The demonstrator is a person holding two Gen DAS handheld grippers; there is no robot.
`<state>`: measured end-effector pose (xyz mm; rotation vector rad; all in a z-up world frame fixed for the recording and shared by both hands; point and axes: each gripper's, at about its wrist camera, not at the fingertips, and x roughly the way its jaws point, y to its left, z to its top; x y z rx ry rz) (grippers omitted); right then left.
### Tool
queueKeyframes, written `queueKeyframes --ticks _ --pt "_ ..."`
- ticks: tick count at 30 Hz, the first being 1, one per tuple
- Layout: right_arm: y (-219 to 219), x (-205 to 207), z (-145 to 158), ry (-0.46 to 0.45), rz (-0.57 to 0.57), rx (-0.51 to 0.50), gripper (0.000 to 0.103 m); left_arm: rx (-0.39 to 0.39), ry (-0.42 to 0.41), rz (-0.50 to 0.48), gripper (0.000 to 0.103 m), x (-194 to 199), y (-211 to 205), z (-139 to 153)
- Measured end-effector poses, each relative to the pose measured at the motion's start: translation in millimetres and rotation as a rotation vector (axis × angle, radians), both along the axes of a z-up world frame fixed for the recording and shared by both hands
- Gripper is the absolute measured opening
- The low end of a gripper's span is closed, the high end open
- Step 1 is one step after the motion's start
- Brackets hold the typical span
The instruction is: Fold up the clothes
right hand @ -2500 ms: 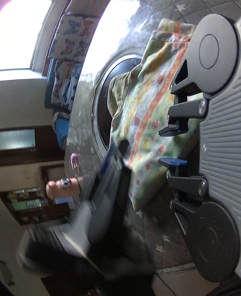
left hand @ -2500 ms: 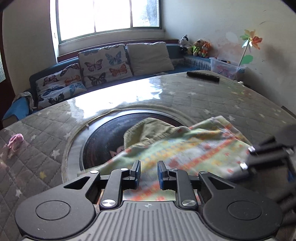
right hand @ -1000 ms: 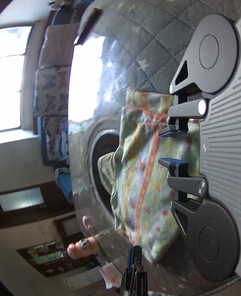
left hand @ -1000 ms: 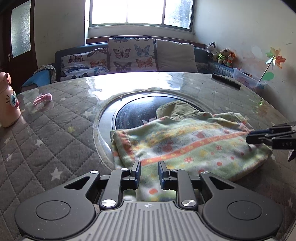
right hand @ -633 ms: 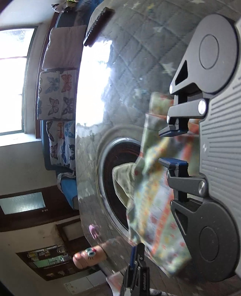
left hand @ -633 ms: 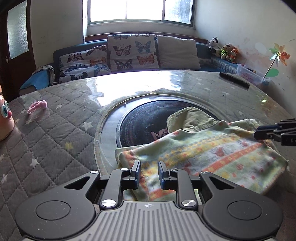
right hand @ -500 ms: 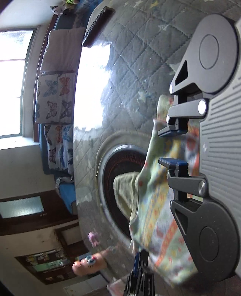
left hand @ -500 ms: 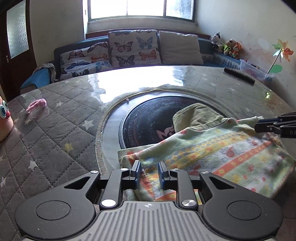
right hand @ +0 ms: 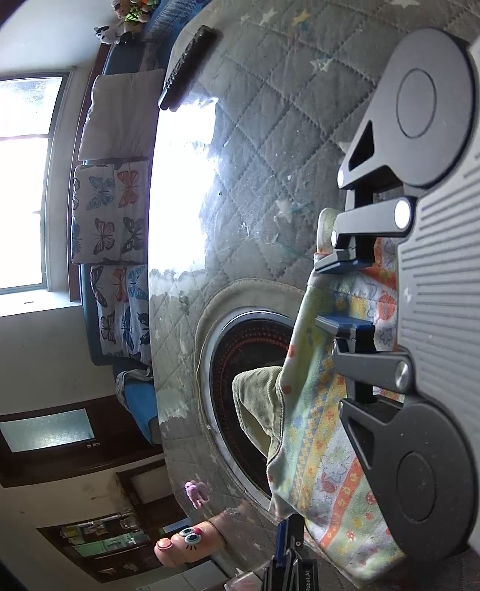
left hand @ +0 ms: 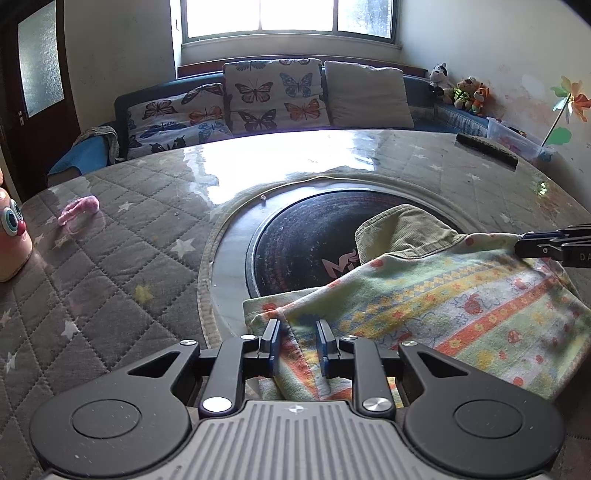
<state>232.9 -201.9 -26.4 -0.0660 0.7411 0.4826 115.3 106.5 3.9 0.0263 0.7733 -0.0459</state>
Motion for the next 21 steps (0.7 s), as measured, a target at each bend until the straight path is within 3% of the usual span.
queueKeyframes --ticks 2,7,13,15,17,21 --pt "0.3 -3.0 1.8 -0.003 -0.003 -0.001 0.030 0.001 -0.009 0.003 0.028 -4.0 -0.8 3.2" --pt "2.0 -10.9 4.1 -0.008 -0.006 -0.021 0.038 0.007 -0.031 0.026 0.050 -16.9 -0.9 10.2" --pt "1.6 -30.1 9.7 -0.033 -0.002 -0.021 0.055 0.013 -0.062 0.046 0.065 -33.7 -4.1 16.7" --pt "0.9 -34.2 10.4 -0.037 -0.004 -0.018 0.057 0.017 -0.075 0.048 0.071 -39.8 -6.6 18.2" --pt "0.1 -39.5 10.6 -0.043 -0.010 -0.017 0.069 0.018 -0.088 0.047 0.079 -45.4 -9.1 19.3" --pt "-2.8 -52.4 8.9 -0.047 -0.018 -0.012 0.070 0.017 -0.108 0.040 0.089 -56.6 -13.2 20.8"
